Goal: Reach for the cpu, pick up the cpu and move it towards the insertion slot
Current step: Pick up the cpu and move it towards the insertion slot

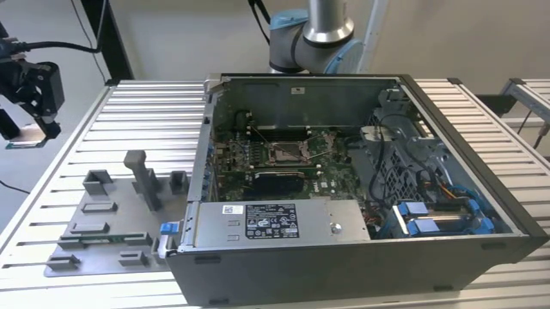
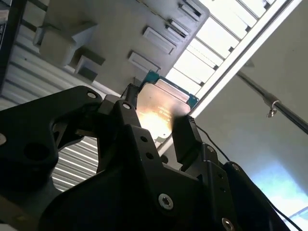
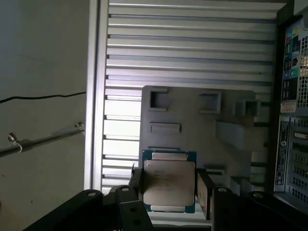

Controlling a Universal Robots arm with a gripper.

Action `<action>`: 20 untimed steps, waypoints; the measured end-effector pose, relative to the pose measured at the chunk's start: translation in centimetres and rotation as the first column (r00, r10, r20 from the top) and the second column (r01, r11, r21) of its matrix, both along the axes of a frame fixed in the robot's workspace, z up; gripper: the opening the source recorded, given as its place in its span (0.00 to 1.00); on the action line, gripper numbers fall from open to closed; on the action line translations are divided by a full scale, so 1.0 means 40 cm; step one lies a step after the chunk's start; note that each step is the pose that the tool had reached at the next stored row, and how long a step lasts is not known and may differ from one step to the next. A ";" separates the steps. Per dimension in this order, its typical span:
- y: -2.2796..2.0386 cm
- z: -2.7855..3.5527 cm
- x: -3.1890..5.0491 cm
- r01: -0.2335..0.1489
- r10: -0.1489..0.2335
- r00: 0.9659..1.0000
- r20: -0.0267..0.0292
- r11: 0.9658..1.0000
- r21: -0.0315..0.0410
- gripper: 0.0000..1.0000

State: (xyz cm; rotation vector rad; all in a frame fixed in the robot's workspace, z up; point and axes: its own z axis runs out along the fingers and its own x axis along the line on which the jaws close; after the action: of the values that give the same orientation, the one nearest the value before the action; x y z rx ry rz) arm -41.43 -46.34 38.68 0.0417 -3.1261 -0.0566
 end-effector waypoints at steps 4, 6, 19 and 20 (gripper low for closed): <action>0.000 0.000 0.038 0.000 0.000 1.000 0.000 1.000 0.000 0.00; 0.000 0.000 0.058 0.000 0.000 1.000 0.000 1.000 0.000 0.00; 0.002 0.000 0.178 -0.003 0.003 1.000 0.000 1.000 0.000 0.00; 0.002 0.000 0.187 -0.004 0.004 1.000 0.000 1.000 0.000 0.00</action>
State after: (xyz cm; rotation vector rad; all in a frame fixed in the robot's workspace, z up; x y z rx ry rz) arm -33.96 -46.26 38.66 0.0478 -3.1256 -0.0568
